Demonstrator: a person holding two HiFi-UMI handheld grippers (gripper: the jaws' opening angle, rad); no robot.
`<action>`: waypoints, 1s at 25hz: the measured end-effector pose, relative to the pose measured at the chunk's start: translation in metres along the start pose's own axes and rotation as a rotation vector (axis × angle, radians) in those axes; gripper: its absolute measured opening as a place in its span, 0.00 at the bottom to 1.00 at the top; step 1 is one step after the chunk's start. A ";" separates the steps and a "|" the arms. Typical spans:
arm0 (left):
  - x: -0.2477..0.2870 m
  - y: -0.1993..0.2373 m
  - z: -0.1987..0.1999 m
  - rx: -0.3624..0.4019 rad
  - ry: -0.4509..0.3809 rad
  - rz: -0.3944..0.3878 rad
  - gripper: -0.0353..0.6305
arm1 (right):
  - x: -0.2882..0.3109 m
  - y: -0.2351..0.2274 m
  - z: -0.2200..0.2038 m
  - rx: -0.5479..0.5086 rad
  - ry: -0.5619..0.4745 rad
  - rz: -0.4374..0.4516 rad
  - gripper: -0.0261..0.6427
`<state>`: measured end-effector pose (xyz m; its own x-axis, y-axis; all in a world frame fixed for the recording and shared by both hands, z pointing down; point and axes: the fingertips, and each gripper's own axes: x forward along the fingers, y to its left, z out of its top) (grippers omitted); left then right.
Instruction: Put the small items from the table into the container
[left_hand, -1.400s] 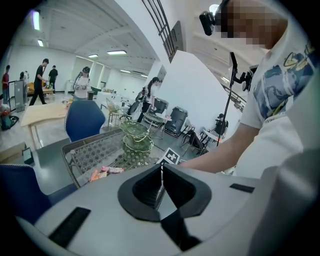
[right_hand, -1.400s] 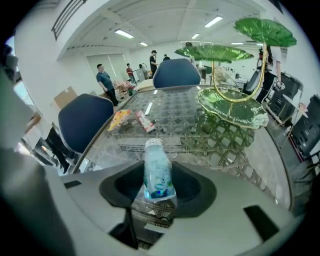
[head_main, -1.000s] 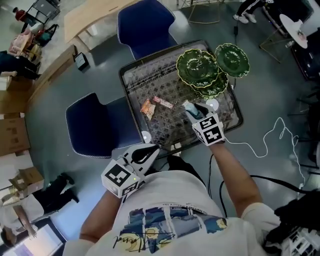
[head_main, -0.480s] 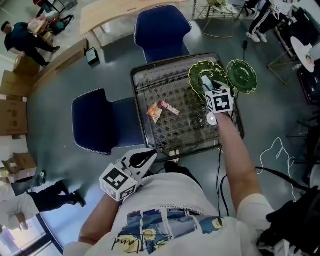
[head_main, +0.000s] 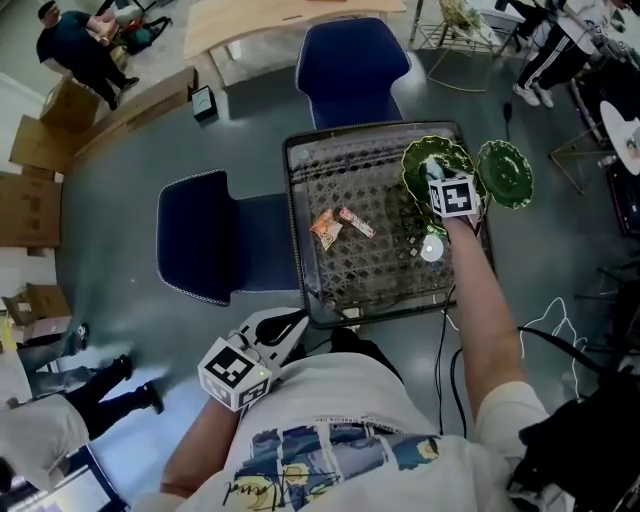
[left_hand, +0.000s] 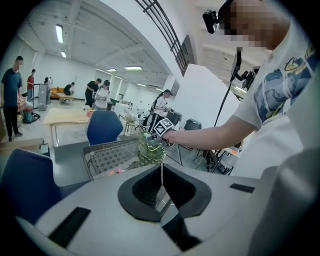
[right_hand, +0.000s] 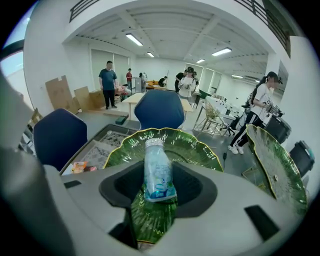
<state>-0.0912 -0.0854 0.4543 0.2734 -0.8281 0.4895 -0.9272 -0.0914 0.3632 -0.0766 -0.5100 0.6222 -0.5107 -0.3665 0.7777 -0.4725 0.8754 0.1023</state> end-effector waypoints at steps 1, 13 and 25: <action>-0.001 0.002 -0.001 -0.003 0.000 0.001 0.06 | 0.001 -0.001 -0.001 0.002 0.005 -0.005 0.31; -0.022 0.010 0.003 0.035 -0.019 -0.065 0.07 | -0.048 0.026 0.003 0.017 -0.100 -0.037 0.31; -0.063 0.029 -0.014 0.098 0.019 -0.172 0.06 | -0.141 0.171 -0.071 0.058 -0.129 0.037 0.31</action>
<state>-0.1322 -0.0281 0.4447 0.4334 -0.7853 0.4421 -0.8868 -0.2843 0.3644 -0.0346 -0.2861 0.5744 -0.6149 -0.3755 0.6935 -0.4906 0.8706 0.0364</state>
